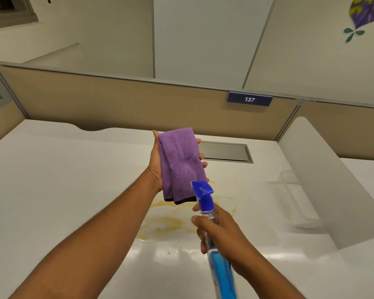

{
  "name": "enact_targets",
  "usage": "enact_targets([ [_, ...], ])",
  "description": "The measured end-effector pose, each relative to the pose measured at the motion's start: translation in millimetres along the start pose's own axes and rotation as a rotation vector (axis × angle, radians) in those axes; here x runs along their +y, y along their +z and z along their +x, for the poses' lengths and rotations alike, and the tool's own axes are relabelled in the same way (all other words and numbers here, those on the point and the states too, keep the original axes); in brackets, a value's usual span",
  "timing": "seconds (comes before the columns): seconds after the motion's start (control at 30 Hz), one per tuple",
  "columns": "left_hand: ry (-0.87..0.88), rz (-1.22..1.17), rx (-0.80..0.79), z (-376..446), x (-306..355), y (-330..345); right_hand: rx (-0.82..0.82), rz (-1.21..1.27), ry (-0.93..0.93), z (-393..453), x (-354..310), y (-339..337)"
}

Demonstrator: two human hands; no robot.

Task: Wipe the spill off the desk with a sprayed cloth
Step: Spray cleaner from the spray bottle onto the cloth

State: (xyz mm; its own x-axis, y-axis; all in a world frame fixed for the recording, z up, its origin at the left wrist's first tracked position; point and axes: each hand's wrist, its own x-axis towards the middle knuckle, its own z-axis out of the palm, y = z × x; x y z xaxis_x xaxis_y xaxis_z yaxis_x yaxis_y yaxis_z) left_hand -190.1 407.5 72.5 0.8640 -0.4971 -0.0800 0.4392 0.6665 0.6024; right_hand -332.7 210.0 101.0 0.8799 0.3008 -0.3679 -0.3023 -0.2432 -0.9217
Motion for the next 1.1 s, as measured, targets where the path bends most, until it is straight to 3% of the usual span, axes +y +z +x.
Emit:
enact_targets([
  [0.1, 0.040, -0.028, 0.032, 0.4, 0.0, 2.6, 0.055, -0.012, 0.011, 3.9, 2.4, -9.1],
  [0.33, 0.025, 0.067, 0.135, -0.3, -8.6, 5.3, -0.047, -0.034, -0.083, 12.2, -21.1, 0.9],
  [0.5, 0.004, 0.140, 0.160, -0.2, -15.1, 7.2, 0.001, -0.068, -0.155, 24.4, -47.1, 12.5],
  [0.73, 0.122, 0.122, 0.370, -4.0, -12.6, 4.1, 0.062, -0.021, -0.163, 30.5, -50.3, -2.0],
  [0.9, 0.106, 0.073, 0.378, -4.5, -12.5, 4.6, 0.189, -0.047, -0.147, 34.1, -39.3, -9.1],
  [1.1, 0.066, 0.128, 0.285, -4.1, -16.7, 8.6, 0.129, -0.119, -0.147, 31.3, -28.1, 0.3],
])
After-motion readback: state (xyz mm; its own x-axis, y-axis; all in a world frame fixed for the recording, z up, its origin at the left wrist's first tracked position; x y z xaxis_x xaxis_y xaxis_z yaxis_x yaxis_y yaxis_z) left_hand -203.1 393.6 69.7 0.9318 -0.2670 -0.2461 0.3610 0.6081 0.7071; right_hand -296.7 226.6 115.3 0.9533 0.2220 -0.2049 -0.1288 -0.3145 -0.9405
